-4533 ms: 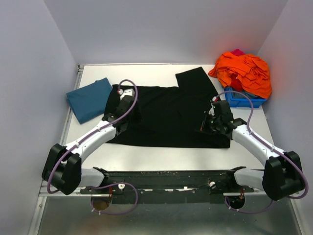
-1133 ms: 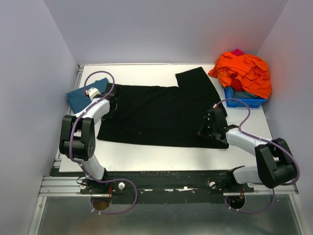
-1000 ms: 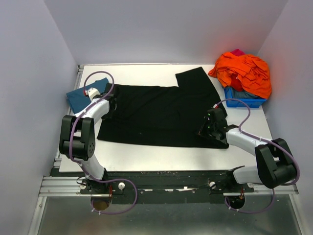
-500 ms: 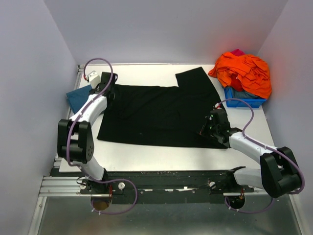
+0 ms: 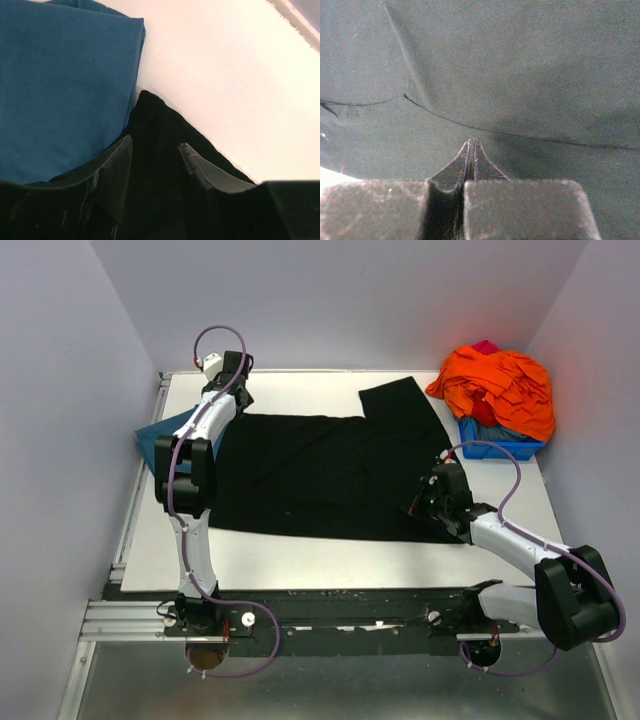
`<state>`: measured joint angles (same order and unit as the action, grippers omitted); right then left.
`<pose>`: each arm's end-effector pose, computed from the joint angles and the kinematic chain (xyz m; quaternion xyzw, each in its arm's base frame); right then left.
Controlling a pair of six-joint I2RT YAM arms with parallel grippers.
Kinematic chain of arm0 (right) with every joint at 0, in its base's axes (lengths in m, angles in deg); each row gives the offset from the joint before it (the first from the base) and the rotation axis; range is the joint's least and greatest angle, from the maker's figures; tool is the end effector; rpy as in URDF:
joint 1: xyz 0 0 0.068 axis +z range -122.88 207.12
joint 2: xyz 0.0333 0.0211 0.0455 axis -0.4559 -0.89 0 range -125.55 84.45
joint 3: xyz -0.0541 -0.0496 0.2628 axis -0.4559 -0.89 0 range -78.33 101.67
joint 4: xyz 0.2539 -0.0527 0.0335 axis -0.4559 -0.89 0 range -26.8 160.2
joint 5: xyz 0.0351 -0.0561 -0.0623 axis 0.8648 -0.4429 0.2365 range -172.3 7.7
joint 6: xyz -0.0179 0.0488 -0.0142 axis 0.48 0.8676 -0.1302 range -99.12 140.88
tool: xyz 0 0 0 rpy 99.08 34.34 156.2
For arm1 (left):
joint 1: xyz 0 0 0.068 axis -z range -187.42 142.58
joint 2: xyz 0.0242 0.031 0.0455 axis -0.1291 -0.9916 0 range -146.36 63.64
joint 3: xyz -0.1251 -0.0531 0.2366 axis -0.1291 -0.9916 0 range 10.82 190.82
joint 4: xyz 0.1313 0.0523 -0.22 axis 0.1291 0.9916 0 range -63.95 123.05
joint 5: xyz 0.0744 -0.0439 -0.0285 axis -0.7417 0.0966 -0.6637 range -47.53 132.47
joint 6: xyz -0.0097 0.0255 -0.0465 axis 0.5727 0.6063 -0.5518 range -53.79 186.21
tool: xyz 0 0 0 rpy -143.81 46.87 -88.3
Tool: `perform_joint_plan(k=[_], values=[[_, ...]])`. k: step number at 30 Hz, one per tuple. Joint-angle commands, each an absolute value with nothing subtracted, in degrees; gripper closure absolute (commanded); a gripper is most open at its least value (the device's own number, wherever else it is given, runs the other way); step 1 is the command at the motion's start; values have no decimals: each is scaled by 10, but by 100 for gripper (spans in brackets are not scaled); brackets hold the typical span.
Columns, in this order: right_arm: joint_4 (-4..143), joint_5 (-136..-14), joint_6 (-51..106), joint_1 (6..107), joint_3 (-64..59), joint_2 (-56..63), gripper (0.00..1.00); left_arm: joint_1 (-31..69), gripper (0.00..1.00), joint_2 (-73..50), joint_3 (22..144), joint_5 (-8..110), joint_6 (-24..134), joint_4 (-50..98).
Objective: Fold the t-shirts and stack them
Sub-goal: Grap the side of the flattened tshirt furthest away from the robot with both arms
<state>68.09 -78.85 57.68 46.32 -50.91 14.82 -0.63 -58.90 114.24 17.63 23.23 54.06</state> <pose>0.2148 0.0771 0.1643 0.1294 0.9121 0.2066 0.3295 0.4839 -0.0426 0.2346 -0.3571 0.8397 0.0314 0.4080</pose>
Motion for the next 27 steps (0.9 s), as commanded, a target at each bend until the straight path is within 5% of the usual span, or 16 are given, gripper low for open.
perform_joint_plan(k=[1, 13, 21, 27], values=[[696, -779, 567, 466, -520, 155, 99, -21, 44, -645, 1183, 193, 202, 577], [713, -774, 563, 466, -513, 137, 99, -45, 45, -739, 1277, 233, 169, 592], [683, -770, 561, 466, -427, 119, 99, -52, 99, -725, 1253, 236, 178, 559], [636, -871, 568, 465, -280, 53, 99, -52, 100, -709, 1240, 248, 199, 521]])
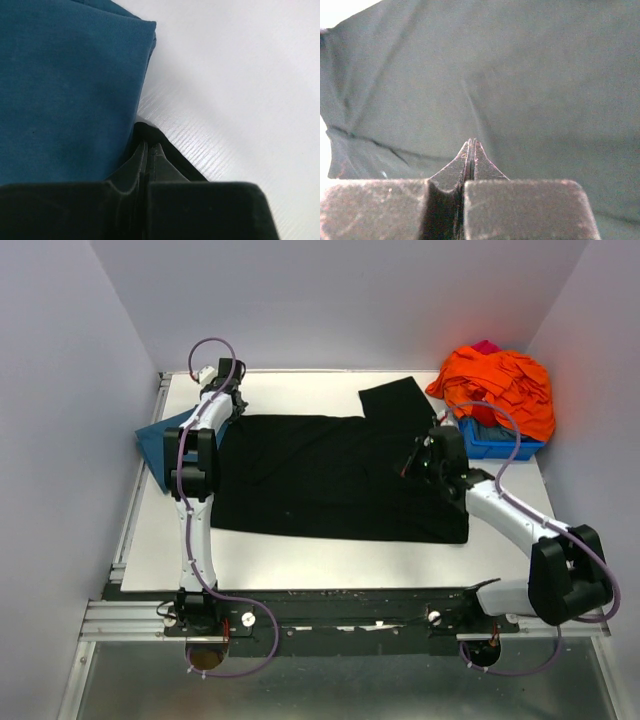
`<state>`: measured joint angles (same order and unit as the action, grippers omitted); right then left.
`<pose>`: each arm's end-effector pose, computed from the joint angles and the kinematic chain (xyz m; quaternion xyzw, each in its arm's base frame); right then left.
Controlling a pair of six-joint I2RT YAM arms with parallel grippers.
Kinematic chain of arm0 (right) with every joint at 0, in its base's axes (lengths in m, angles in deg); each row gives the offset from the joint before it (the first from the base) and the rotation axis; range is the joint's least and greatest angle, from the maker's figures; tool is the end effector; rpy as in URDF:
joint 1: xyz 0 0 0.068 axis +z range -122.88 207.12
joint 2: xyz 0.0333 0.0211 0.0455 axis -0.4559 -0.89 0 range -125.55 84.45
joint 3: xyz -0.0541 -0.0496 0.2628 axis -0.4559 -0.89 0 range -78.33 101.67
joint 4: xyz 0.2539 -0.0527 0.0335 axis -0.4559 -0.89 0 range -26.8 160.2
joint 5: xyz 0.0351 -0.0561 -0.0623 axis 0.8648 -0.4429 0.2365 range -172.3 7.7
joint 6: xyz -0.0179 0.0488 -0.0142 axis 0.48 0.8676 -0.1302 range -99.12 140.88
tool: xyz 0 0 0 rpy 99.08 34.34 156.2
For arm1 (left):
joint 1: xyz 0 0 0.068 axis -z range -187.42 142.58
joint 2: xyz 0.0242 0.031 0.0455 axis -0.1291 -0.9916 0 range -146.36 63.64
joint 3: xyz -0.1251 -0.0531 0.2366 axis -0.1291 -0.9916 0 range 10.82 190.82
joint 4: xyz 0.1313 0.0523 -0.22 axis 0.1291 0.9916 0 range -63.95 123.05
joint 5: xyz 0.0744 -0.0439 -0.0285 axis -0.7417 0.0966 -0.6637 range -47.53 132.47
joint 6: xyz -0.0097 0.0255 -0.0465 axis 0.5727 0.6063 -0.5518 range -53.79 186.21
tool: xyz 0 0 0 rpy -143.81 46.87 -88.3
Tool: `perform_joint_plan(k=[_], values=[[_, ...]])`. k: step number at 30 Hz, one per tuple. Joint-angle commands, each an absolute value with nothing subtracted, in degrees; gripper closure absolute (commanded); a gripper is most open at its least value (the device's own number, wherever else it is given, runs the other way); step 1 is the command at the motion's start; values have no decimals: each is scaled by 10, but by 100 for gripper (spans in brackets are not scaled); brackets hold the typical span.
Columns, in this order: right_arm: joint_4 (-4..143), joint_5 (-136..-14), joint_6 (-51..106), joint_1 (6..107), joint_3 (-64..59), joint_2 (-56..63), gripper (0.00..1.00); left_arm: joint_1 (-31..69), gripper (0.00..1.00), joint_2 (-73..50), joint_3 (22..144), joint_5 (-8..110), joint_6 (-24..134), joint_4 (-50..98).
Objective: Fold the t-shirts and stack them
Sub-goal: Grap the side of the flattened tshirt furthest away from the robot with both arms
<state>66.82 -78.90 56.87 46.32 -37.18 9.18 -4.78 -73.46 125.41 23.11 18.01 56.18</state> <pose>0.2602 0.0929 0.2144 0.1179 0.8888 0.2283 0.3795 0.5280 -0.0126 0.1693 -0.4112 0.8402 0.0083 0.3535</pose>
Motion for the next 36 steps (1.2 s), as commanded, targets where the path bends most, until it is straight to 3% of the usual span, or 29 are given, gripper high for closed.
perform_joint_plan(k=[1, 10, 18, 24, 27, 30, 36], values=[[627, -889, 569, 464, -248, 35, 99, -52, 100, -705, 1233, 253, 202, 508], [451, -901, 595, 382, 125, -223, 99, -50, 100, -685, 1203, 266, 225, 471], [393, -886, 564, 327, 369, -421, 71, -50, 100, -663, 1169, 281, 232, 449], [308, -862, 505, 304, 622, -602, 59, -50, 100, -644, 1150, 282, 239, 437], [344, -862, 502, 295, 613, -627, 38, -49, 100, -636, 1146, 290, 239, 434], [369, -841, 512, 281, 605, -633, 31, -50, 100, -628, 1141, 293, 241, 431], [377, -811, 534, 262, 603, -644, 31, -49, 100, -623, 1137, 294, 243, 432]])
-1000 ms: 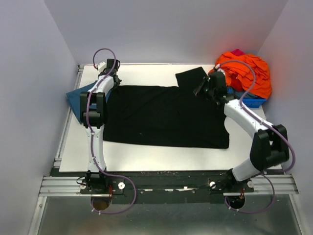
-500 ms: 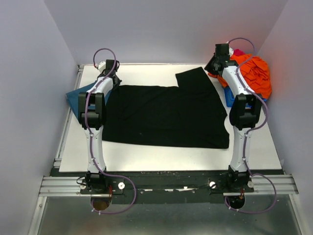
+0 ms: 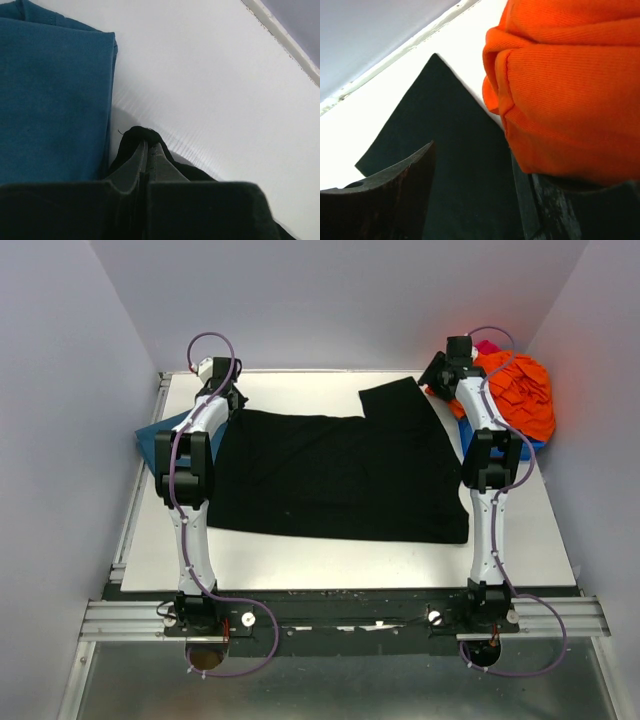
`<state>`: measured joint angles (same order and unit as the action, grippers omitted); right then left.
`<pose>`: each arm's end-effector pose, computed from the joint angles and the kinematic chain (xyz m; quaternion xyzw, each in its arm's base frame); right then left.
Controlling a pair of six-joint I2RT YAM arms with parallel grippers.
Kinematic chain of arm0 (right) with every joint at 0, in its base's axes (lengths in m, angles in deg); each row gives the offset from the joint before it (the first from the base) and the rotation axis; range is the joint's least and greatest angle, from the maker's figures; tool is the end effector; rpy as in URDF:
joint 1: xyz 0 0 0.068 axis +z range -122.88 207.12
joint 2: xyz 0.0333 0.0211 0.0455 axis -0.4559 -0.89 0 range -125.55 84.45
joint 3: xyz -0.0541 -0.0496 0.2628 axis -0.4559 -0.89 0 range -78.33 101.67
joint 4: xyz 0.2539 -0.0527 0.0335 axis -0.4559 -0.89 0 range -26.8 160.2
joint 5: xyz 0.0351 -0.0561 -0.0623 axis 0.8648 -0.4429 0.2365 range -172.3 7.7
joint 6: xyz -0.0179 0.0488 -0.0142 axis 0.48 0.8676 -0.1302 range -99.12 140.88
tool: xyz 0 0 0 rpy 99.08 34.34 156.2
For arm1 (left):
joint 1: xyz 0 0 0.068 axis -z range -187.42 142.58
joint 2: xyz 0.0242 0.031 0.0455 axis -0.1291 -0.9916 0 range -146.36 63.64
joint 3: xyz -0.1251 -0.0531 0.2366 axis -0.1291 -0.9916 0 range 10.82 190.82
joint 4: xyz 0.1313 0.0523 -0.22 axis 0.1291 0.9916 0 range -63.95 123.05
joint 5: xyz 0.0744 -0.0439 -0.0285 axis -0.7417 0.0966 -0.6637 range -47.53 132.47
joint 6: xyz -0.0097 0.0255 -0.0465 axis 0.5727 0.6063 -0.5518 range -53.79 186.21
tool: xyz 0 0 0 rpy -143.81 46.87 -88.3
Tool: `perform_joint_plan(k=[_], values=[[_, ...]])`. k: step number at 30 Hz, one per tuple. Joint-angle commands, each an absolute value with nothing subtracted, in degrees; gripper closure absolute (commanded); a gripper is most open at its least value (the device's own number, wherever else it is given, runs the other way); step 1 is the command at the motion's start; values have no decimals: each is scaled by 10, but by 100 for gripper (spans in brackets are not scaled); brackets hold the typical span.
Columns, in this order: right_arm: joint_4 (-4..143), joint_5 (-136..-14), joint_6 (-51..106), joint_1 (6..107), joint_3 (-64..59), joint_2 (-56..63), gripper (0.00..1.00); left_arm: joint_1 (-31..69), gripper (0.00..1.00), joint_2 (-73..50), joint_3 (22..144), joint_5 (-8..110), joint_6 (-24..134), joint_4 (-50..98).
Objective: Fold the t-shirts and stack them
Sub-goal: Grap the side of the flattened tshirt furthest away from the robot with both arms
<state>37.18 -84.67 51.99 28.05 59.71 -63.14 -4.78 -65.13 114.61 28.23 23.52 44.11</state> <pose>0.5751 0.0079 0.1994 0.2464 0.8816 0.0927 0.3917 0.5120 -0.0149 0.1962 -0.3581 0.8382 -0.0475 0.4086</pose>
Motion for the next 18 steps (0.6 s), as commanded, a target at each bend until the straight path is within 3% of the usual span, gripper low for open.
perform_joint_plan(k=[1, 9, 18], values=[[374, -801, 543, 256, 604, -648, 33, -49, 100, -624, 1137, 295, 243, 434], [332, -778, 565, 249, 604, -650, 32, -49, 100, -619, 1128, 308, 237, 437], [286, -806, 545, 255, 583, -623, 21, -49, 100, -591, 1101, 310, 246, 424]])
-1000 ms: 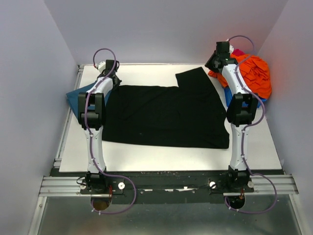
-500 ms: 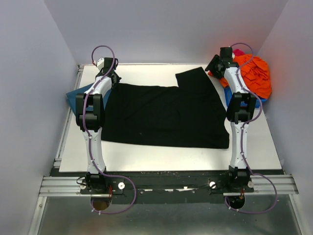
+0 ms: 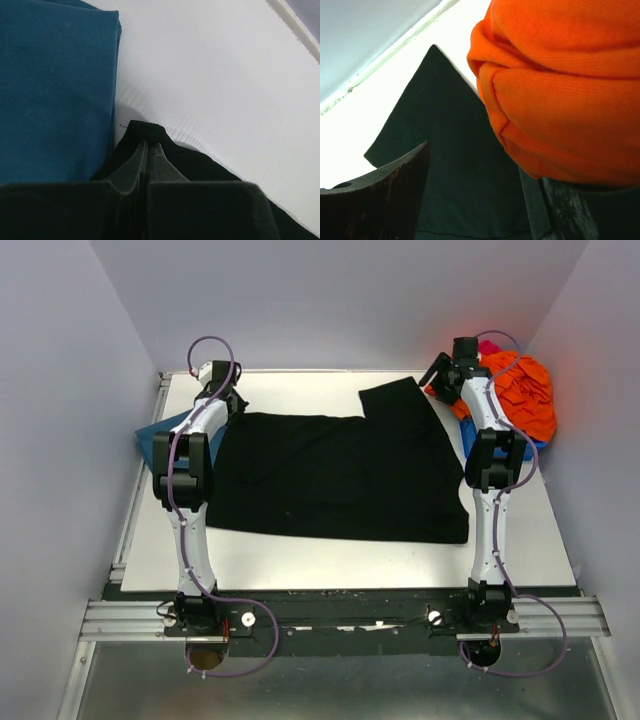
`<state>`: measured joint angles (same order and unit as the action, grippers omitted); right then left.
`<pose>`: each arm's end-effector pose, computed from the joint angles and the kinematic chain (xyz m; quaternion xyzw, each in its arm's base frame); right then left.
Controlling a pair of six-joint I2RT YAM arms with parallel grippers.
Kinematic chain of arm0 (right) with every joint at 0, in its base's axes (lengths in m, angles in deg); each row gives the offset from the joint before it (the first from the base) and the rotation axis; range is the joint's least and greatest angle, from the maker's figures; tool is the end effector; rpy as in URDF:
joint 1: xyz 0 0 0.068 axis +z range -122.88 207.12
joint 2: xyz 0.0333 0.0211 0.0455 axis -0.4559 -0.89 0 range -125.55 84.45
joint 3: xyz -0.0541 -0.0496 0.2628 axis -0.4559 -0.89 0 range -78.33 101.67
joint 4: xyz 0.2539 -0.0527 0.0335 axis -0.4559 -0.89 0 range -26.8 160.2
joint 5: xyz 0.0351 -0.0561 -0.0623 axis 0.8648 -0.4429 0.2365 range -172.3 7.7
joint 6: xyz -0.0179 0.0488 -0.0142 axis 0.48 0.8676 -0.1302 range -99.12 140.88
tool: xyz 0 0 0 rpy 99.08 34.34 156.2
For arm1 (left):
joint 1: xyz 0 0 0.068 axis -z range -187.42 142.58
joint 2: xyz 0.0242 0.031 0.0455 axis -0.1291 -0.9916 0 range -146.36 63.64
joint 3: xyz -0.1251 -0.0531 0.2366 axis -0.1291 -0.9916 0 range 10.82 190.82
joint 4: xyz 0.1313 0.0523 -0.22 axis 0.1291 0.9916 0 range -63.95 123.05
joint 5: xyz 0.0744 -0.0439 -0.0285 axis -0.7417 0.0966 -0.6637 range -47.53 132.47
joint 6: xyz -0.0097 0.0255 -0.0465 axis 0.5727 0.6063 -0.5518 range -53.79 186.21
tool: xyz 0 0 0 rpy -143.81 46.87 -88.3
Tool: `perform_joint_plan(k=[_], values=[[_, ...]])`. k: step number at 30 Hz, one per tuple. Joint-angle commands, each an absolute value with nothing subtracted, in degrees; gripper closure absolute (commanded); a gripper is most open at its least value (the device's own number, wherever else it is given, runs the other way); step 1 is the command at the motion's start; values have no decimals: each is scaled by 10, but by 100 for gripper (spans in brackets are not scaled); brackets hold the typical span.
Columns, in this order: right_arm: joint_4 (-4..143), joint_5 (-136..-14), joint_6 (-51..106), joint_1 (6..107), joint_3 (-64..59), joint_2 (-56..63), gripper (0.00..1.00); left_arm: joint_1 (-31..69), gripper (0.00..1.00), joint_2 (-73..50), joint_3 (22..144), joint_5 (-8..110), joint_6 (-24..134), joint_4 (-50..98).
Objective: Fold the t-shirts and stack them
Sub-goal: Grap the side of the flattened tshirt furthest away from the robot with both arms
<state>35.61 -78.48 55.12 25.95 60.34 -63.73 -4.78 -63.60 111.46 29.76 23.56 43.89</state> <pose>0.5745 -0.0093 0.1952 0.2675 0.8807 0.1403 0.3648 0.5032 -0.0154 0.1915 -0.3538 0.8464 -0.0540 0.3944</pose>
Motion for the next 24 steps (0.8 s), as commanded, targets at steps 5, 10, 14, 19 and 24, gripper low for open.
perform_joint_plan(k=[5, 10, 14, 19, 24], values=[[228, -852, 509, 271, 630, -635, 23, -50, 100, -582, 1090, 310, 253, 420], [191, -839, 506, 271, 634, -645, 21, -49, 100, -575, 1086, 318, 260, 419], [161, -827, 500, 271, 631, -652, 22, -50, 100, -570, 1083, 320, 267, 420], [136, -834, 494, 288, 631, -656, 24, -50, 100, -562, 1073, 332, 268, 412], [132, -847, 487, 300, 624, -652, 30, -50, 100, -554, 1061, 336, 268, 404]])
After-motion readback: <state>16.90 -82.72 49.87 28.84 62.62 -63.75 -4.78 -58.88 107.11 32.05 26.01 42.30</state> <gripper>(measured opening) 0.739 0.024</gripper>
